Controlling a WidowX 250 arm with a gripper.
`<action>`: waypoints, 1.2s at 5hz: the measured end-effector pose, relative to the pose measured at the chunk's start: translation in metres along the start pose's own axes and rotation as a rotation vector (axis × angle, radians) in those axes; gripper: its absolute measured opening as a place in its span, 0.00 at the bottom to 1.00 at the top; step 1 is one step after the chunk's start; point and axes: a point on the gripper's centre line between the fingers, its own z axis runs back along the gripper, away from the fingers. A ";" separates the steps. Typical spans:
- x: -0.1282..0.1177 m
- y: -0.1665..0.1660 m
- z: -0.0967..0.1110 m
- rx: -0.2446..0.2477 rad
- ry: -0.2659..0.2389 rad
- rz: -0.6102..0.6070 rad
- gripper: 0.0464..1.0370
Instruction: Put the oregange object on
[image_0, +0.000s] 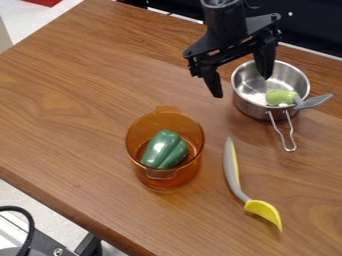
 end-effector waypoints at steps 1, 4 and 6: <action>-0.003 0.005 -0.006 0.027 0.020 0.003 0.96; 0.025 0.038 0.048 0.092 0.002 -0.023 0.96; 0.026 0.090 0.072 0.093 0.070 -0.181 0.96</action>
